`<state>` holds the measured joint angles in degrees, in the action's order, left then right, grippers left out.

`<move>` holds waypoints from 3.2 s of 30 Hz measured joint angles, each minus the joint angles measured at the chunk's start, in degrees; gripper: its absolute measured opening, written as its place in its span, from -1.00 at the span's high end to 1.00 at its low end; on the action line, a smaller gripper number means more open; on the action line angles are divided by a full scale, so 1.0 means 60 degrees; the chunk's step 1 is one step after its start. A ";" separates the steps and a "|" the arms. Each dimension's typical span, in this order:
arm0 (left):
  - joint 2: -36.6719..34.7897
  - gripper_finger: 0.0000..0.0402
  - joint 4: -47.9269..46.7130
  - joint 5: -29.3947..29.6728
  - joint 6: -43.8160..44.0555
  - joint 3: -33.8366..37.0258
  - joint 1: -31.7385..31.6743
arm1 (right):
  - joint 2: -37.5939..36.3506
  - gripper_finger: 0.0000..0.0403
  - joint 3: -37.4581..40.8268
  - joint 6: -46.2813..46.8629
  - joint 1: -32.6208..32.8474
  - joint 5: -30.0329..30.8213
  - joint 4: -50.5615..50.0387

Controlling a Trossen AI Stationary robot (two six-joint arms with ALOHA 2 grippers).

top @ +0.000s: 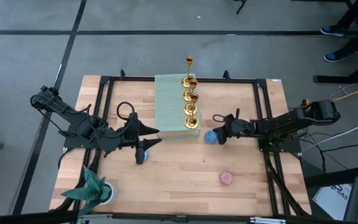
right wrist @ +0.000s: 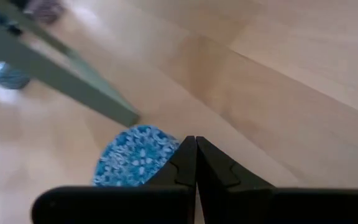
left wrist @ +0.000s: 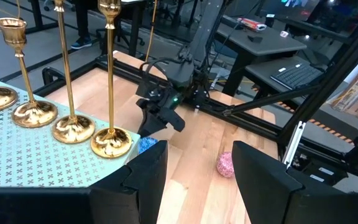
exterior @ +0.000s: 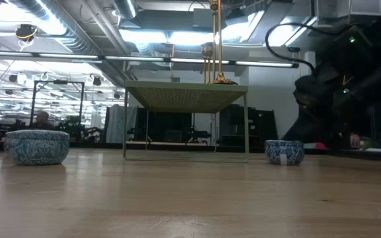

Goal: Pick & Place candle stick holders
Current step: Move the blue scented candle to the bottom right, then put the red scented candle on the shelf

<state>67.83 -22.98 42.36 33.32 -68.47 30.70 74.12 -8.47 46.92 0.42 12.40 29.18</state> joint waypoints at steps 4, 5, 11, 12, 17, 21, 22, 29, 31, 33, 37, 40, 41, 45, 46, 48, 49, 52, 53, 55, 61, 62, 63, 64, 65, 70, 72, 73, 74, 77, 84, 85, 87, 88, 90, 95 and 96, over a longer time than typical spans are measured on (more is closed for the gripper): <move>-0.0004 0.12 0.0000 -0.0003 -0.0004 0.0000 -0.0004 | 0.0280 0.97 0.0000 -0.0616 0.0284 0.0000 0.0868; 0.0000 0.12 0.0000 0.0001 -0.0004 0.0000 -0.0004 | 0.0331 0.97 0.0000 -0.0647 0.0358 0.0000 0.0952; -0.0004 0.12 0.0000 0.0001 -0.0153 0.0000 -0.0012 | 0.0594 0.97 -0.0011 -0.0781 0.0903 -0.0080 0.0918; -0.0004 0.12 0.0000 0.0004 -0.0157 0.0000 -0.0015 | 0.0637 0.97 -0.0016 -0.0865 0.0998 -0.0092 0.0916; -0.0004 0.12 0.0000 0.0019 -0.0178 0.0000 -0.0015 | 0.1119 0.97 -0.0473 -0.1399 0.1467 -0.0109 0.0916; -0.0004 0.12 0.0000 0.0016 -0.0178 0.0000 -0.0012 | 0.1698 0.97 -0.1224 -0.2119 0.1778 -0.0327 0.0850; -0.0004 0.12 0.0000 0.0016 -0.0178 0.0000 -0.0011 | 0.1865 0.97 -0.1424 -0.2258 0.1850 -0.0469 0.0847; -0.0004 0.12 0.0001 0.0012 -0.0175 0.0000 -0.0011 | 0.2801 0.97 -0.2436 -0.2667 0.2512 -0.0644 0.0822; -0.0004 0.12 0.0004 0.0008 -0.0175 0.0000 -0.0011 | 0.2955 0.97 -0.2574 -0.2648 0.2710 -0.0485 0.0829; -0.0004 0.12 0.0004 0.0008 -0.0171 0.0000 -0.0011 | 0.3074 0.97 -0.2696 -0.2616 0.2911 -0.0480 0.0827; -0.0004 0.12 0.0004 0.0005 -0.0168 0.0000 -0.0011 | 0.3163 0.97 -0.2915 -0.2368 0.3376 -0.0506 0.0767; -0.0004 0.12 0.0004 0.0005 -0.0168 0.0000 -0.0011 | 0.3163 0.97 -0.3115 -0.2365 0.3745 -0.0506 0.0785; -0.0004 0.12 0.0004 0.0005 -0.0171 0.0000 -0.0011 | 0.3163 0.97 -0.3170 -0.2357 0.3868 -0.0506 0.0782; -0.0004 0.12 0.0004 0.0001 -0.0171 0.0000 -0.0011 | 0.3163 0.97 -0.3401 -0.2358 0.4324 -0.0540 0.0785; -0.0004 0.12 0.0004 -0.0002 -0.0171 0.0000 -0.0011 | 0.3163 0.97 -0.3448 -0.2357 0.4405 -0.0636 0.0785; -0.0004 0.12 0.0004 -0.0107 -0.0171 0.0000 -0.0011 | 0.3163 0.97 -0.3548 -0.2350 0.4534 -0.0912 0.0788; -0.0004 0.12 0.0004 -0.0217 -0.0171 0.0000 -0.0011 | 0.3163 0.97 -0.3585 -0.2350 0.4591 -0.1046 0.0788; -0.0004 0.12 -0.0004 -0.0703 -0.0175 0.0000 -0.0011 | 0.3072 0.97 -0.3695 -0.2263 0.4728 -0.1115 0.0778; -0.0004 0.12 -0.0026 -0.0911 -0.0175 0.0000 -0.0011 | 0.2957 0.97 -0.3725 -0.2149 0.4734 -0.1223 0.0784; -0.0004 0.12 -0.0132 -0.1402 -0.0175 0.0000 -0.0011 | 0.2648 0.97 -0.3738 -0.2057 0.4732 -0.1724 0.0788; -0.0004 0.12 -0.0405 -0.2724 -0.0175 0.0000 -0.0011 | 0.0856 0.96 -0.3738 -0.2152 0.4733 -0.2989 -0.0394; -0.0004 0.12 -0.0499 -0.2882 -0.0175 0.0000 -0.0010 | 0.0457 0.95 -0.3738 -0.2210 0.4733 -0.3053 -0.0780; -0.0004 0.12 -0.0649 -0.3047 -0.0168 0.0000 -0.0009 | 0.0037 0.96 -0.3738 -0.2314 0.4733 -0.3077 -0.1184; -0.0004 0.12 -0.0812 -0.3227 -0.0168 0.0000 -0.0011 | -0.0400 0.96 -0.3738 -0.2395 0.4733 -0.3078 -0.1650; -0.0004 0.12 -0.0935 -0.3397 -0.0162 0.0000 -0.0008 | -0.0839 0.96 -0.3738 -0.2426 0.4733 -0.3078 -0.2117; -0.0004 0.12 -0.1946 -0.4073 0.0312 0.0000 -0.0007 | -0.2971 0.96 -0.3738 -0.2389 0.4733 -0.2906 -0.4330; -0.0004 0.12 -0.2414 -0.4207 0.0663 0.0000 -0.0007 | -0.3633 0.95 -0.3738 -0.2436 0.4729 -0.2718 -0.5021; -0.0004 0.12 -0.2652 -0.4280 0.0852 0.0000 -0.0007 | -0.3891 0.95 -0.3738 -0.2477 0.4725 -0.2618 -0.5294; -0.0004 0.12 -0.2890 -0.4325 0.1031 0.0000 -0.0007 | -0.4121 0.94 -0.3738 -0.2553 0.4725 -0.2471 -0.5541; -0.0004 0.12 -0.3497 -0.4330 0.1489 0.0000 -0.0007 | -0.4562 0.94 -0.3738 -0.2640 0.4725 -0.2273 -0.5814; -0.0004 0.12 -0.4387 -0.4056 0.1676 0.0000 -0.0011 | -0.4888 0.93 -0.3734 -0.3717 0.4642 -0.1818 -0.5908; -0.0004 0.12 -0.4442 -0.4007 0.1676 0.0000 -0.0011 | -0.4952 0.93 -0.3731 -0.4055 0.4642 -0.1577 -0.5971; -0.0004 0.12 -0.4526 -0.3995 0.1676 0.0000 -0.0011 | -0.5168 0.93 -0.3627 -0.4930 0.4634 -0.1387 -0.5968; -0.0004 0.12 -0.4555 -0.3988 0.1676 0.0000 -0.0011 | -0.5314 0.93 -0.3514 -0.5256 0.4634 -0.1384 -0.5935; -0.0004 0.12 -0.4689 -0.3977 0.1676 0.0000 -0.0011 | -0.5745 0.93 -0.3128 -0.5513 0.4583 -0.1301 -0.5832; -0.0004 0.12 -0.4922 -0.3701 0.1676 0.0000 -0.0011 | -0.7161 0.93 -0.1652 -0.5389 0.4283 -0.1221 -0.5298; -0.0004 0.12 -0.4947 -0.3645 0.1675 0.0000 -0.0011 | -0.7463 0.93 -0.1370 -0.5381 0.4191 -0.1218 -0.5107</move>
<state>67.81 -52.66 20.50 43.37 -68.47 30.63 29.34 -16.69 14.63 25.57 5.10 -1.46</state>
